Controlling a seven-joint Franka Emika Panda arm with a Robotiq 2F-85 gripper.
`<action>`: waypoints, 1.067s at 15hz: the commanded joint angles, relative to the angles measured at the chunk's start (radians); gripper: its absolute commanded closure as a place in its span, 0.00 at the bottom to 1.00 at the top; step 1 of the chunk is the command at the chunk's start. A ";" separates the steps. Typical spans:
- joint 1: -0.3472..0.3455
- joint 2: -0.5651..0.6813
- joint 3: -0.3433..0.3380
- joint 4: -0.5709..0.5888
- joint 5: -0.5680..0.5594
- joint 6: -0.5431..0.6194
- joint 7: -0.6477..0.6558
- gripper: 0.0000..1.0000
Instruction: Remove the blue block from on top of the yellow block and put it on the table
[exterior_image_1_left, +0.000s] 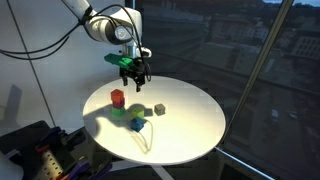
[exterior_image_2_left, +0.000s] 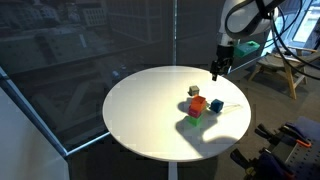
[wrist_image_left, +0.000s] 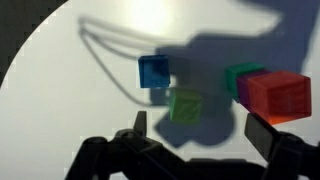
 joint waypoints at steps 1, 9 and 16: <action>0.016 -0.033 0.015 0.000 -0.004 -0.006 0.073 0.00; 0.032 -0.103 0.034 0.000 0.004 -0.058 0.136 0.00; 0.032 -0.190 0.036 -0.006 0.023 -0.190 0.115 0.00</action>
